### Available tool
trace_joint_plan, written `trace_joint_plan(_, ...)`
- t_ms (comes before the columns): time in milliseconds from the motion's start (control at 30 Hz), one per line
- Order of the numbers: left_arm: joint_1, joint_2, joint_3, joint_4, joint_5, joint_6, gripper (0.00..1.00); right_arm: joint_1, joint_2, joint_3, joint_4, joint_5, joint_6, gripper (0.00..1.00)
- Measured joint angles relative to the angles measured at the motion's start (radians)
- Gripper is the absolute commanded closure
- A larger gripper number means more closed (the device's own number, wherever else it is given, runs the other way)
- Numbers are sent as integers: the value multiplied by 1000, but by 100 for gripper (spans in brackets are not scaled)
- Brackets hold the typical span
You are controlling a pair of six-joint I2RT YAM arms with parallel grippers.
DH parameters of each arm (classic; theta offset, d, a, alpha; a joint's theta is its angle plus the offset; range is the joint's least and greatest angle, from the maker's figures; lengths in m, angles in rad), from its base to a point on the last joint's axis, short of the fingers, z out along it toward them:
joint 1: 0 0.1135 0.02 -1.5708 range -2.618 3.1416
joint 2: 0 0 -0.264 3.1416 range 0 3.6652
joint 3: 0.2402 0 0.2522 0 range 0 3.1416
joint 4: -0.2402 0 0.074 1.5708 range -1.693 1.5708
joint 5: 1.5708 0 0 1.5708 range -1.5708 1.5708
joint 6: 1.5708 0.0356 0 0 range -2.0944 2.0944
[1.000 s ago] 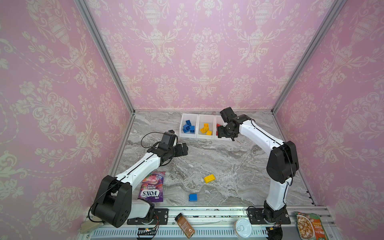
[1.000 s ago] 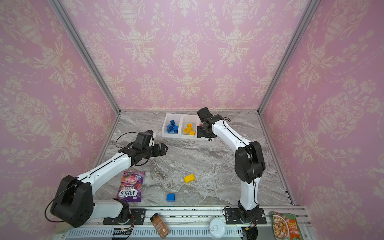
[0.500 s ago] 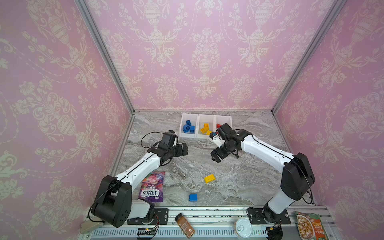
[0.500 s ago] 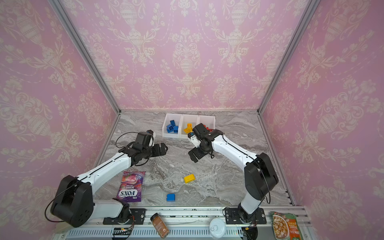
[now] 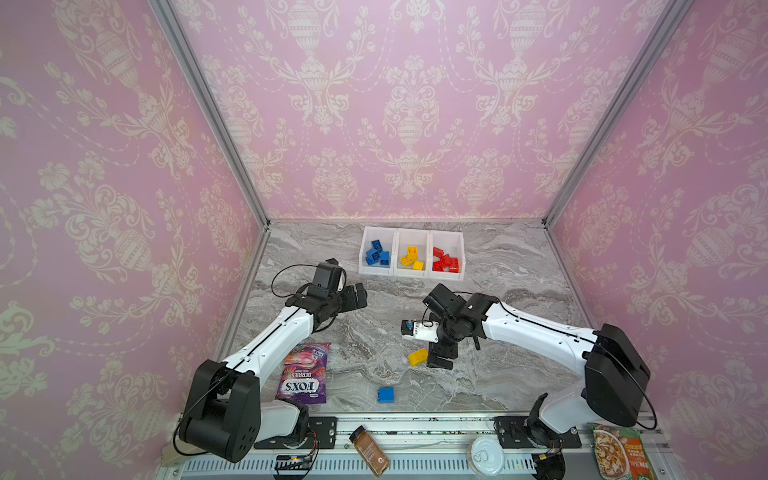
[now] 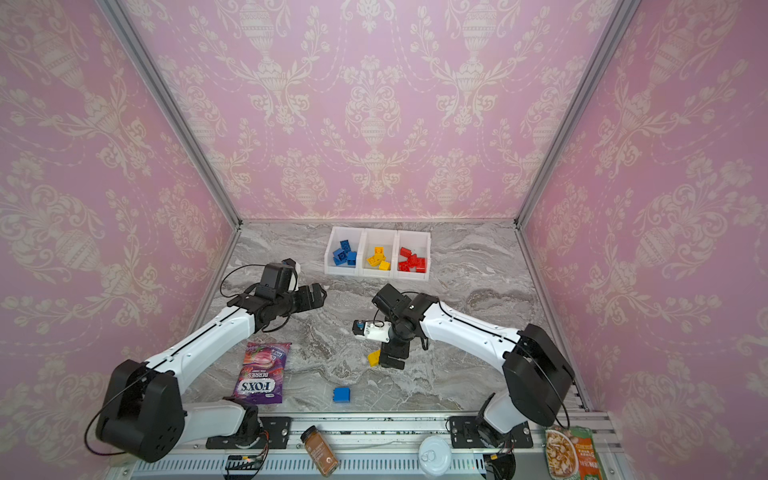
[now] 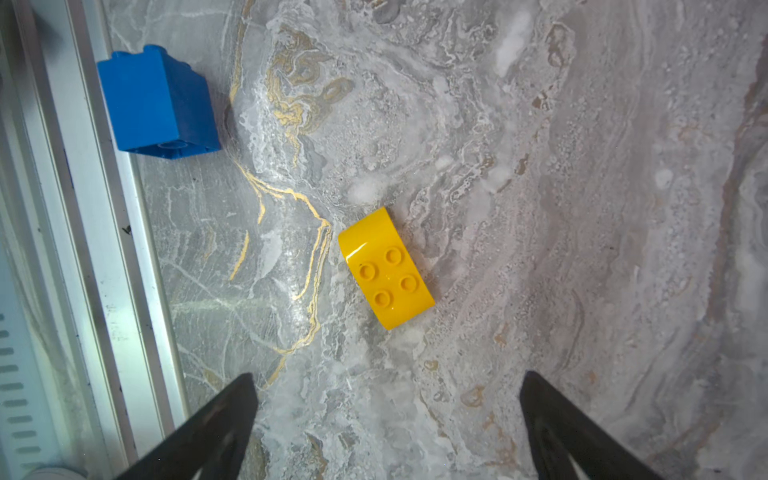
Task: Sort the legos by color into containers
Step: 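Move the right gripper toward the yellow curved brick on the table, then lower the right gripper onto the yellow curved brick and close it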
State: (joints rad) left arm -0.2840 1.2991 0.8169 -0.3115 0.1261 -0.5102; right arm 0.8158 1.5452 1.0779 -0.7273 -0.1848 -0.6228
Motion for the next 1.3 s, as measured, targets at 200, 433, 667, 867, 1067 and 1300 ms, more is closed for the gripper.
trace_joint_plan(200, 34, -21, -8, -6, 0, 0, 1, 34, 150, 85, -33, 18, -132, 2)
trace_joint_plan(433, 41, -30, -23, -10, 1, 0, 1, 38, 232, 198, -72, 27, -198, 10)
trace_joint_plan(667, 49, -30, -23, -10, 2, 0, 1, 74, 266, 205, -73, 27, -205, 13)
trace_joint_plan(867, 53, -30, -23, -10, 11, 0, 1, 92, 283, 183, -68, 45, -190, 17)
trace_joint_plan(1067, 53, -30, -23, -10, 19, 0, 1, 92, 290, 144, -41, 86, -164, 28)
trace_joint_plan(1300, 53, -30, -23, -10, 23, 0, 1, 92, 306, 142, -27, 114, -132, 43)
